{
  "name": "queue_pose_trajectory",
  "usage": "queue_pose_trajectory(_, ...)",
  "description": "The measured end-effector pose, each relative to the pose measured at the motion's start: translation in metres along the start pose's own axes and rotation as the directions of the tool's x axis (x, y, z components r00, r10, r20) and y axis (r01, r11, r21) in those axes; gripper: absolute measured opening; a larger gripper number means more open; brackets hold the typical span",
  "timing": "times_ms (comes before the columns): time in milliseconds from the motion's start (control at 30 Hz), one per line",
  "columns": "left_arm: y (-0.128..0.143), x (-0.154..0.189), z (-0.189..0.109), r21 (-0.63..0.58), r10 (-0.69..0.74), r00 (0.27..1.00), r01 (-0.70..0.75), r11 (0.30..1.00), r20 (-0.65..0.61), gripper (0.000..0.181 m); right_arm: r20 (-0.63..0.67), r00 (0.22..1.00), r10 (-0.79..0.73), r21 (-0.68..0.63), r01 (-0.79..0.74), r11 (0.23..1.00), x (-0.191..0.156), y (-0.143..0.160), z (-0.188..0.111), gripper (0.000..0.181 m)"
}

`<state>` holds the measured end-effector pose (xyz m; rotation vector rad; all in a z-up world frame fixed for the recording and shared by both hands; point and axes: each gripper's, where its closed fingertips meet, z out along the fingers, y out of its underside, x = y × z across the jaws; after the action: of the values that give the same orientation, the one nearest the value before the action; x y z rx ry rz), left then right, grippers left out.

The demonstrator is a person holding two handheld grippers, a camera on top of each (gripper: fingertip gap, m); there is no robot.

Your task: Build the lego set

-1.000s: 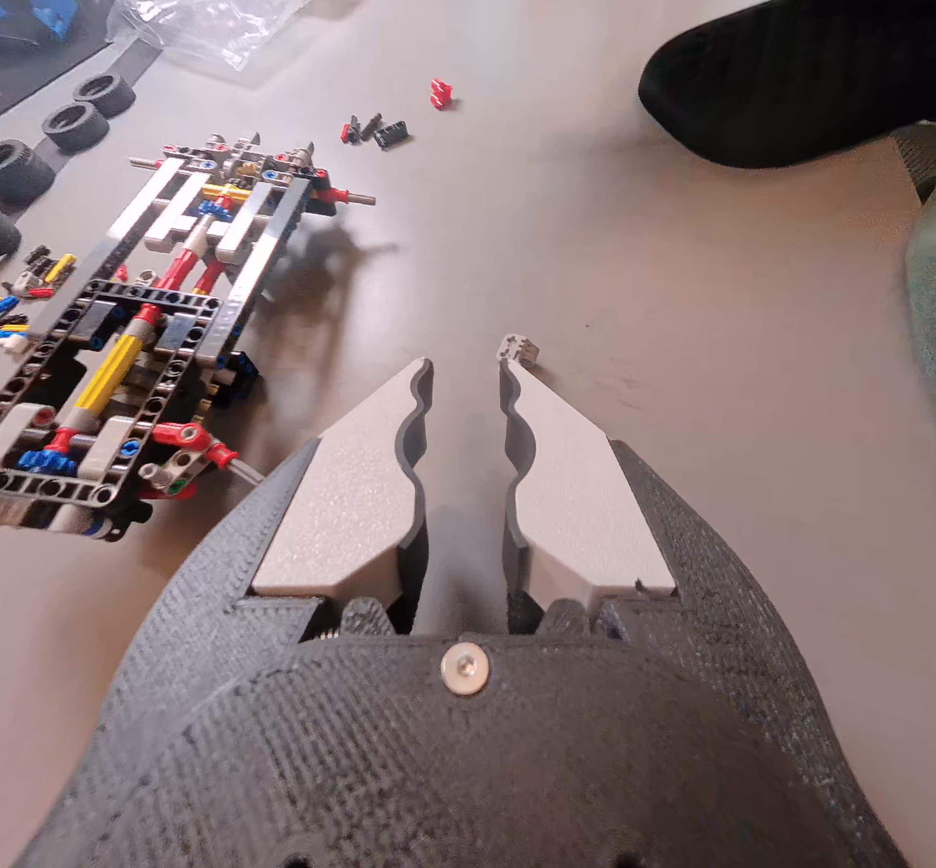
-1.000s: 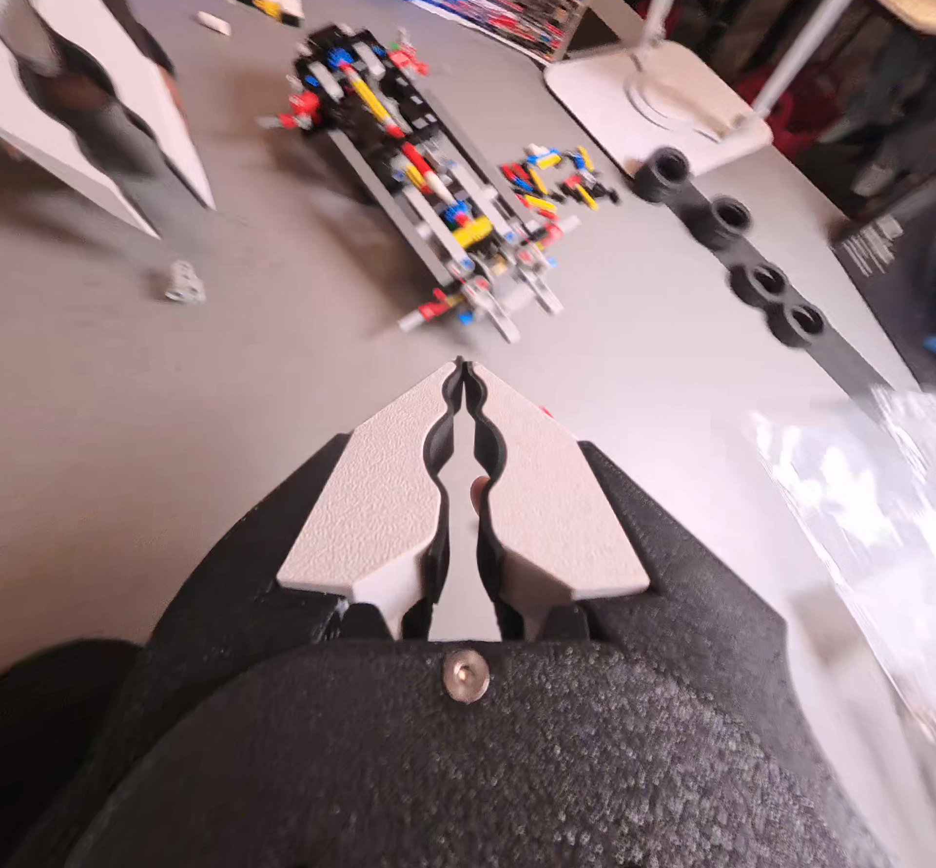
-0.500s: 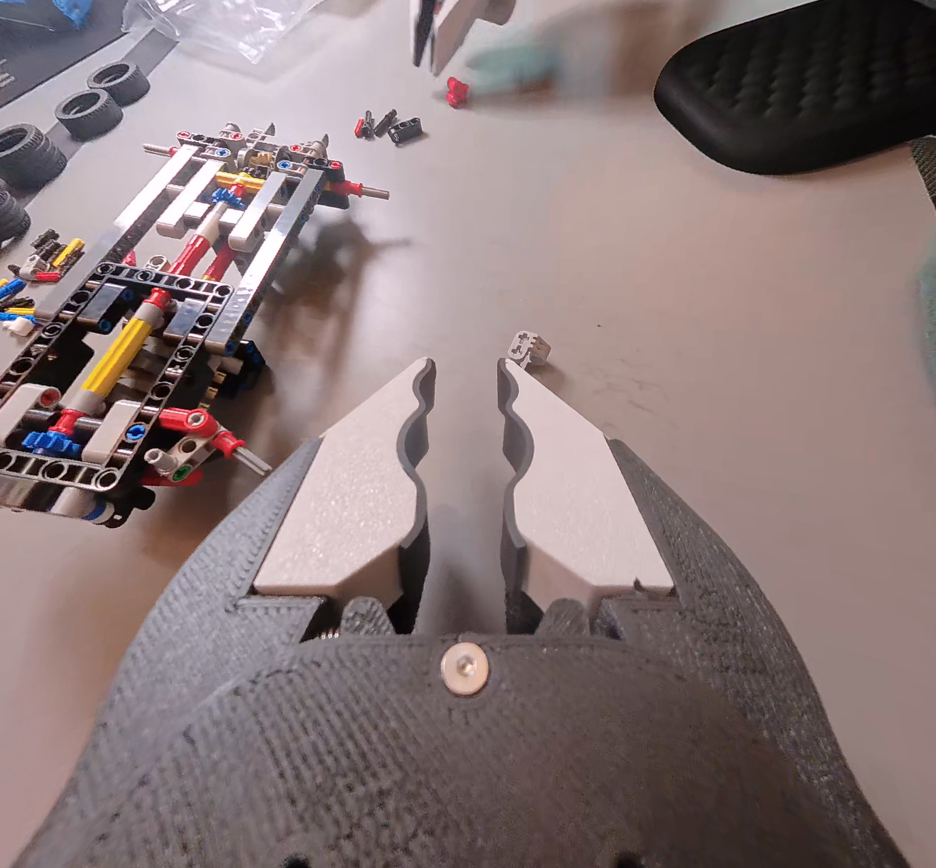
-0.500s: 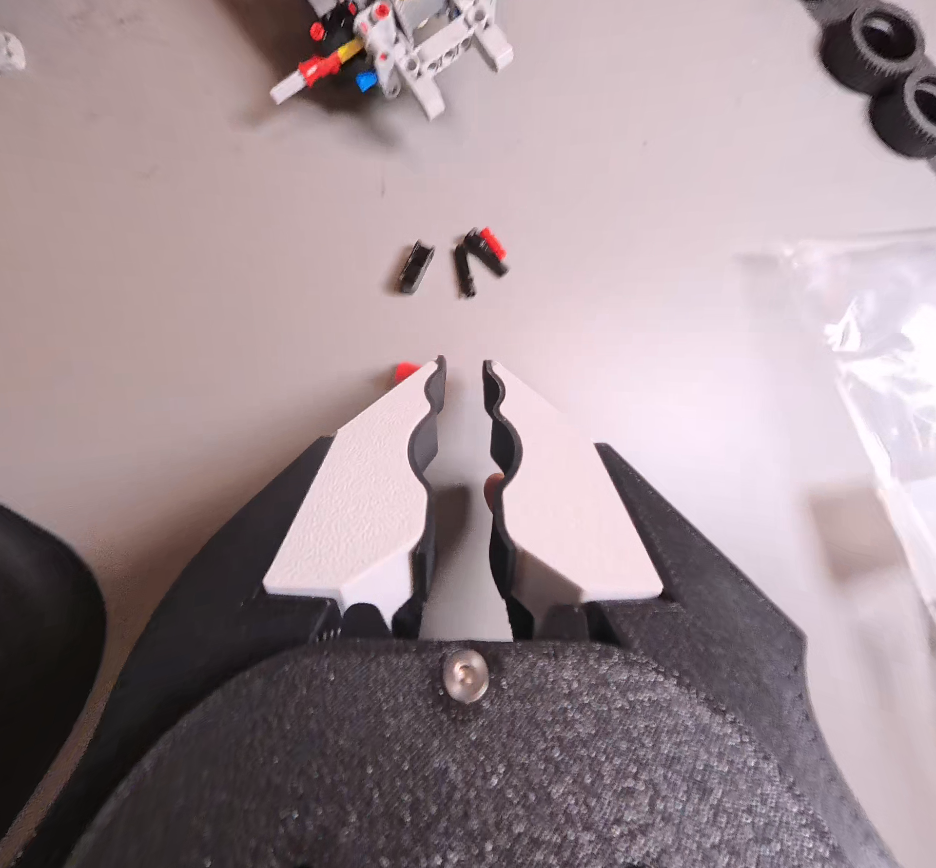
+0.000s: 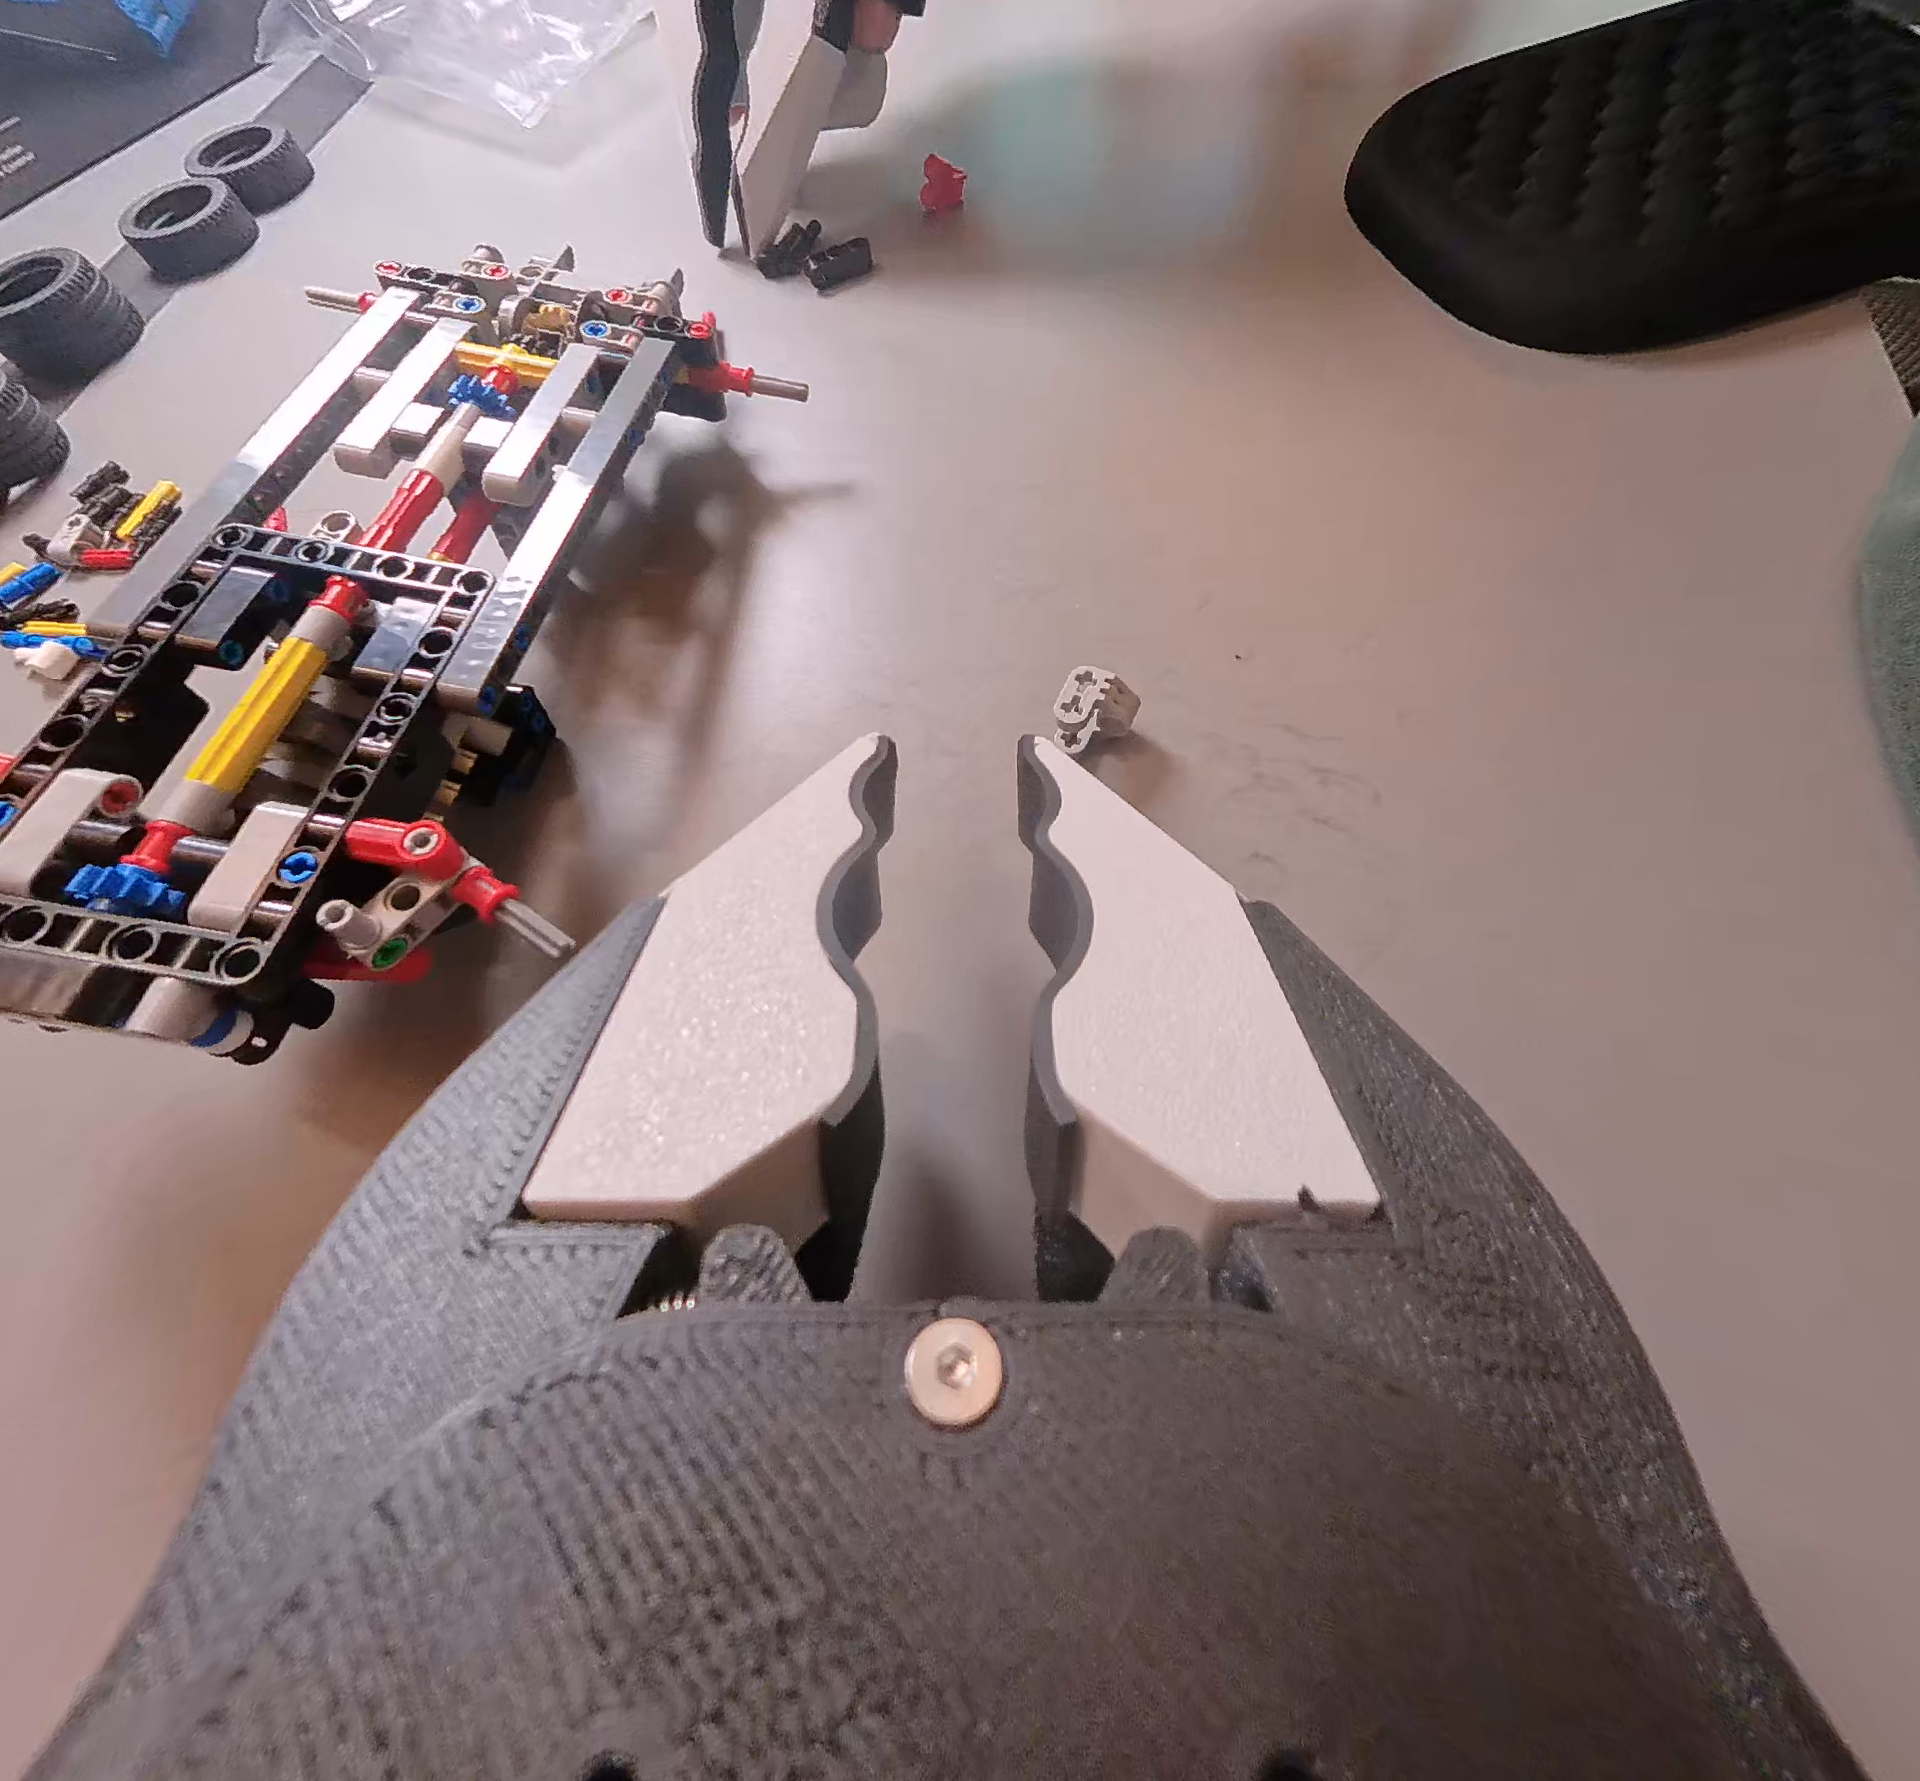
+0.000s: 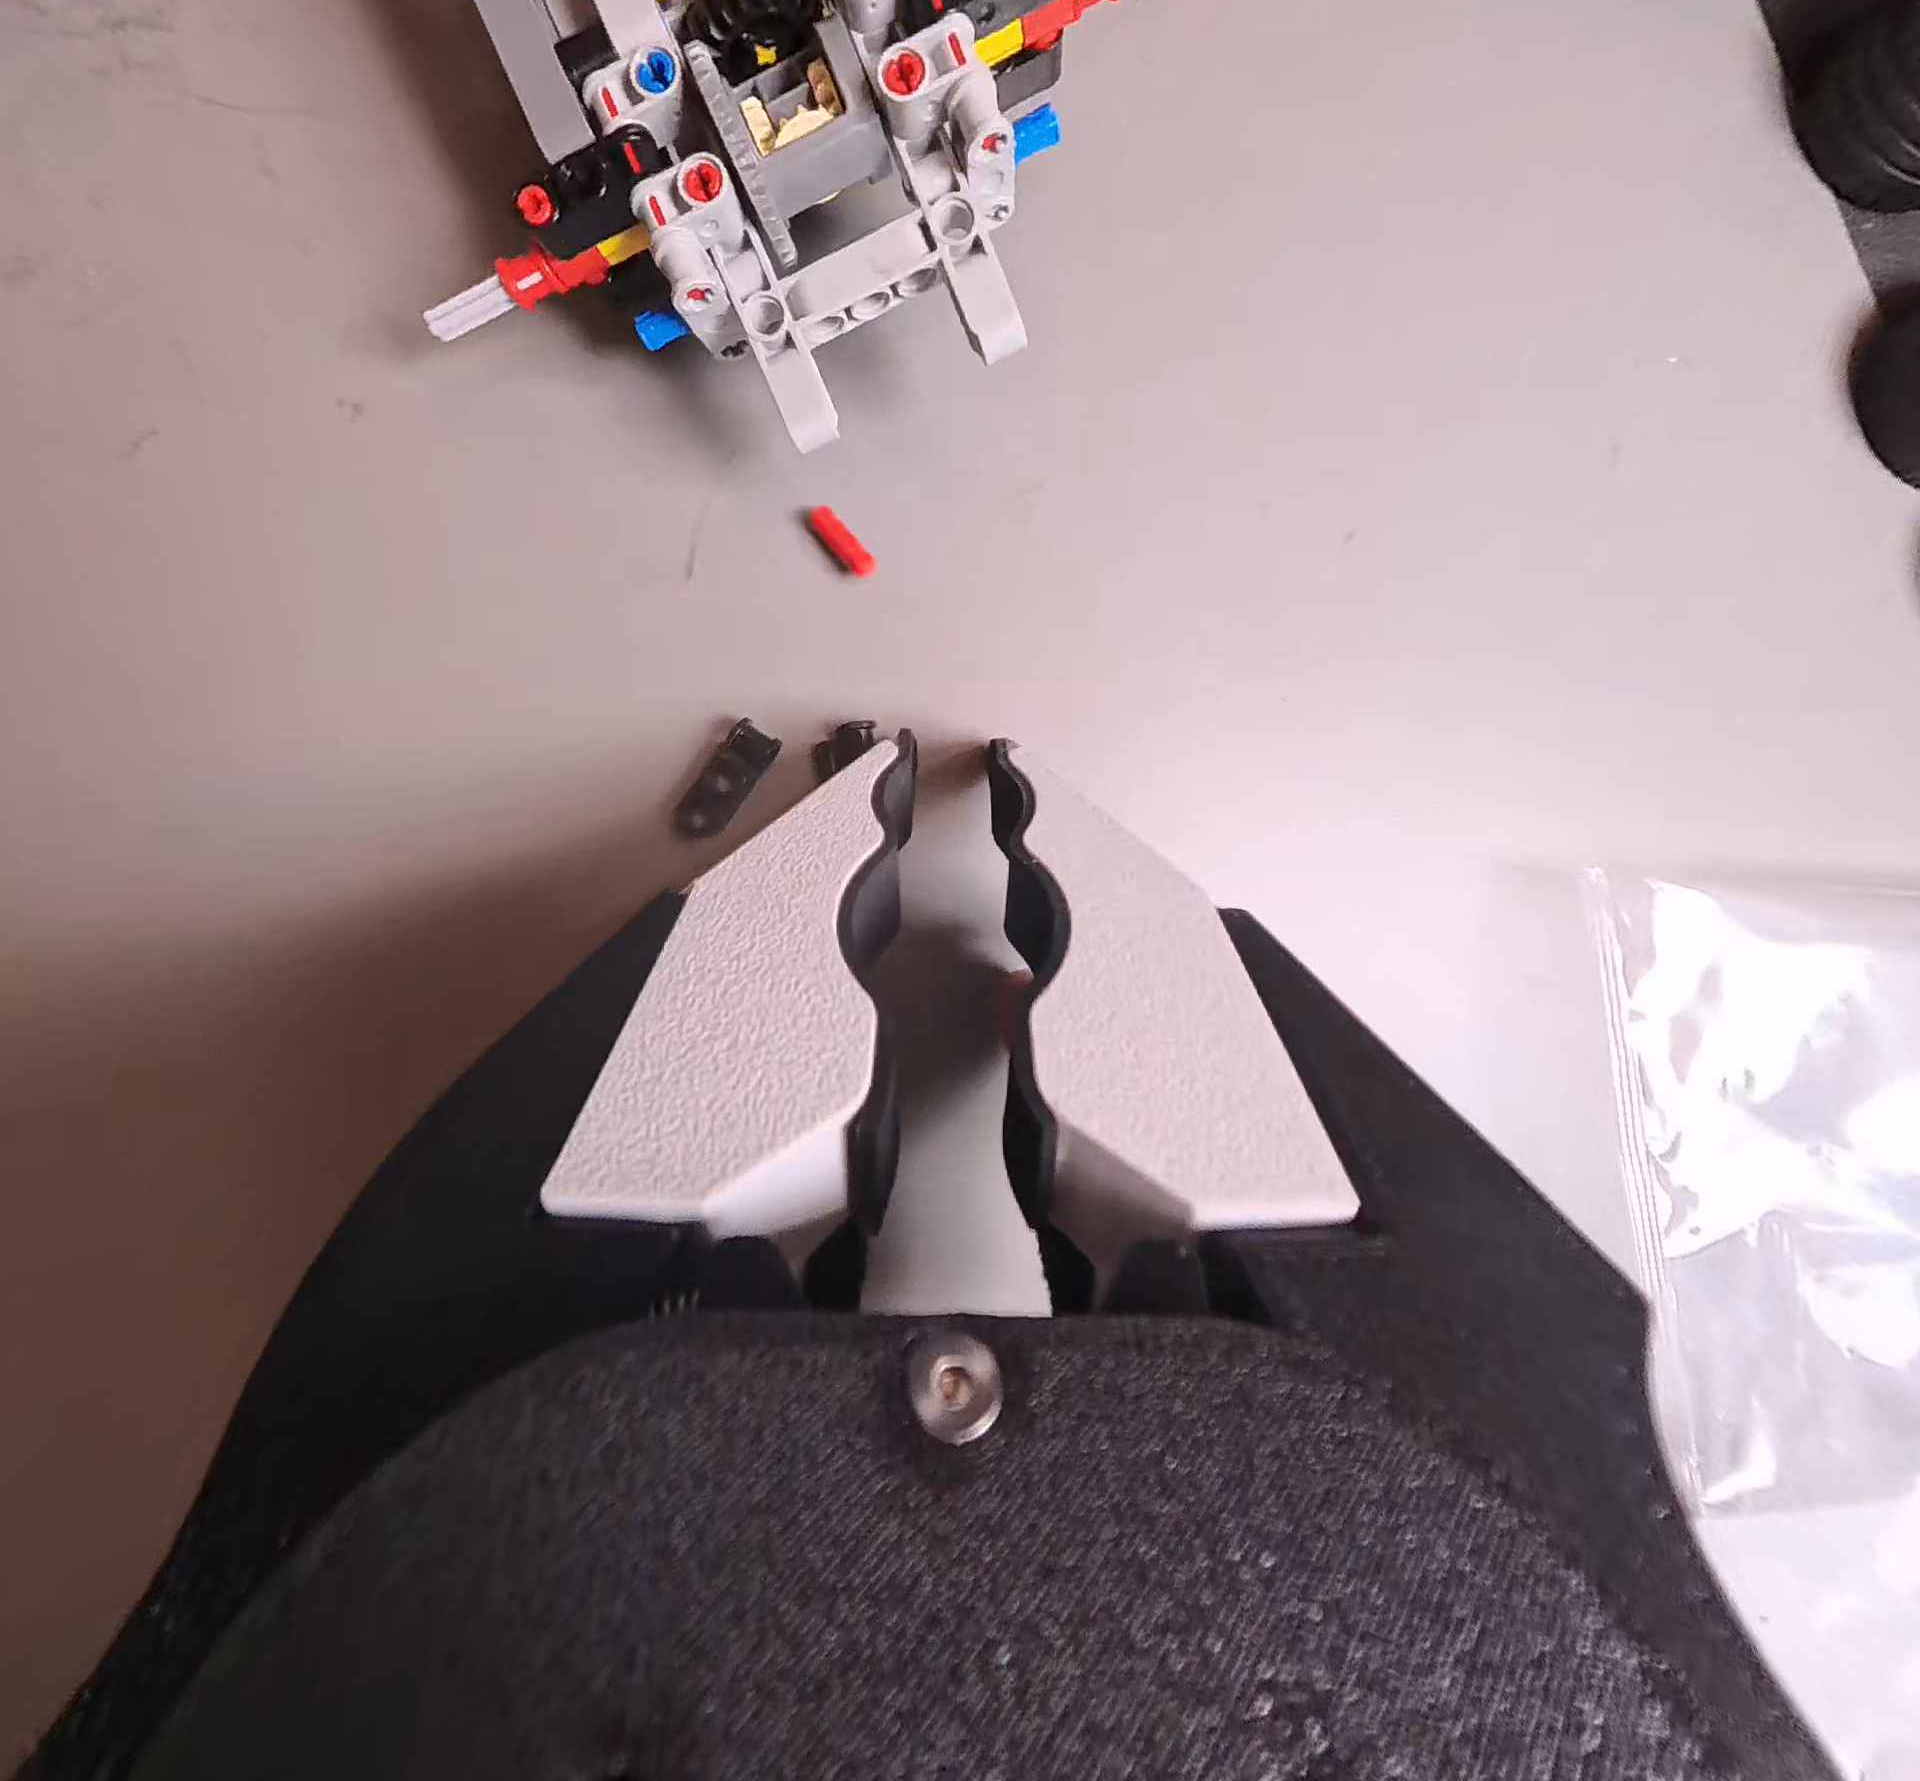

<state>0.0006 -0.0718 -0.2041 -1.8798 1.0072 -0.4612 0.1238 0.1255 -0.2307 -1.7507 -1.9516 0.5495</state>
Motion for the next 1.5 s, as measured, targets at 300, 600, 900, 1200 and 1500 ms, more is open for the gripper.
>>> queue_pose_trajectory(300, 0.003, 0.000, 0.001, -0.010, -0.002, 1.000, 0.002, 1.000, -0.003, 0.022, 0.101, 0.989, -0.105, 0.084, 0.096, 0.992, -0.023, -0.031, 0.005, 0.016)
queue_pose_trajectory(600, 0.003, 0.000, 0.001, -0.012, -0.004, 1.000, 0.004, 1.000, -0.004, 0.022, 0.157, 0.970, -0.187, 0.035, 0.184, 0.982, -0.031, -0.037, 0.023, 0.013)
queue_pose_trajectory(900, 0.002, 0.002, 0.001, -0.011, 0.004, 1.000, -0.004, 1.000, -0.007, 0.022, 0.124, 0.967, -0.224, 0.019, 0.224, 0.974, -0.039, -0.037, 0.021, 0.000)
queue_pose_trajectory(1200, -0.018, 0.008, -0.004, 0.088, -0.093, 0.993, 0.099, 0.991, -0.069, 0.021, -0.055, 0.944, -0.326, 0.202, 0.330, 0.922, -0.081, -0.091, -0.031, 0.000)
queue_pose_trajectory(1500, -0.043, 0.008, -0.008, 0.212, -0.272, 0.953, 0.295, 0.932, -0.133, 0.022, -0.159, 0.891, -0.425, 0.354, 0.454, 0.818, -0.168, -0.149, 0.005, 0.000)
